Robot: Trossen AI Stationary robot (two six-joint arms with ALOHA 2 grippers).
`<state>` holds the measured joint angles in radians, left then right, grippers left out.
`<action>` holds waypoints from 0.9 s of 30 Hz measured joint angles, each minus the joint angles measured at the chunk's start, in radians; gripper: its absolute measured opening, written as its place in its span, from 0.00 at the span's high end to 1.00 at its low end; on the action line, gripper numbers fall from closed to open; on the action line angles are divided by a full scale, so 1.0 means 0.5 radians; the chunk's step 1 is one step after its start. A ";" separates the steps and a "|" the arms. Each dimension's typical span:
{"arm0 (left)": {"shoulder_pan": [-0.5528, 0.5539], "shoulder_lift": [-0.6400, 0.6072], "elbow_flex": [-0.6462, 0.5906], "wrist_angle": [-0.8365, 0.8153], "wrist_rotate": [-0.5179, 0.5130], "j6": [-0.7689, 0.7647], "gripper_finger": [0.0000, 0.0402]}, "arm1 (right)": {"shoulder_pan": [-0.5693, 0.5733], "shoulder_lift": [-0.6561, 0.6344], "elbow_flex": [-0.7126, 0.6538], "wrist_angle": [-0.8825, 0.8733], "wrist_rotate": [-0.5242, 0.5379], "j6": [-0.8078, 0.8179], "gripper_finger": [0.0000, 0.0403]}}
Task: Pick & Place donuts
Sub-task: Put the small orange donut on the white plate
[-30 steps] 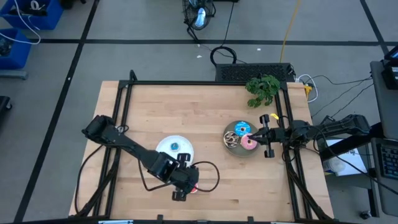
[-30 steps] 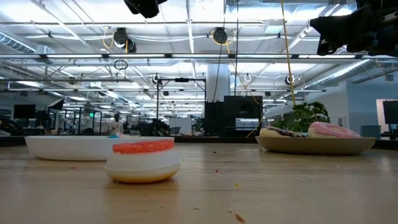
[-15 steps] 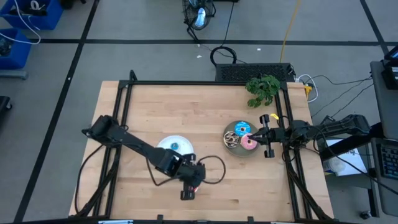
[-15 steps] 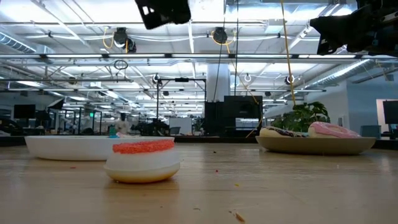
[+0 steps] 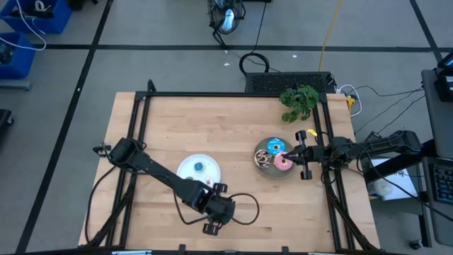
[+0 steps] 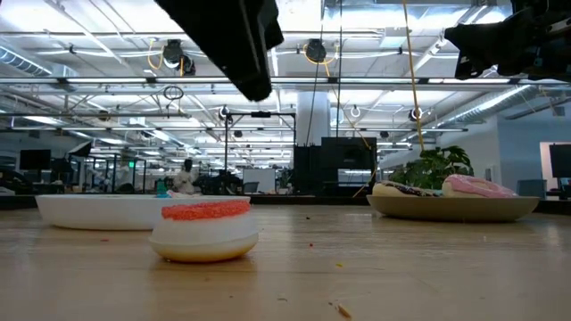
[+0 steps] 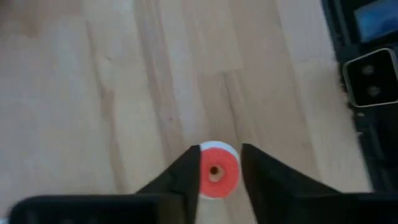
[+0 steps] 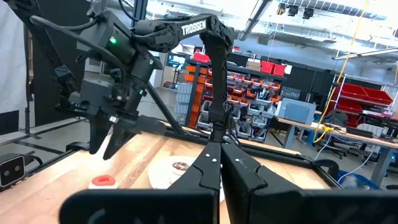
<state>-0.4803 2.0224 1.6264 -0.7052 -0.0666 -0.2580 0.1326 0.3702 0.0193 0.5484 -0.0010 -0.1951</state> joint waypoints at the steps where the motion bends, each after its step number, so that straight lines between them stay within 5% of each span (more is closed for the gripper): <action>1: 0.001 0.005 0.000 0.001 0.041 -0.016 0.67 | 0.000 0.000 0.000 0.000 -0.001 0.000 1.00; 8: 0.014 0.020 0.000 -0.065 0.093 -0.114 0.32 | 0.000 0.000 0.000 0.000 0.000 0.000 1.00; 13: 0.008 0.064 0.001 -0.045 0.103 -0.001 0.16 | -0.001 0.000 0.000 0.000 -0.001 0.001 1.00; 27: 0.003 0.254 -0.011 -0.100 0.097 0.024 0.08 | 0.000 0.022 0.000 0.001 0.000 0.001 1.00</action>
<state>-0.4789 2.1493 1.6207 -0.7554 -0.0182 -0.2462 0.1325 0.3811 0.0193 0.5488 -0.0011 -0.1947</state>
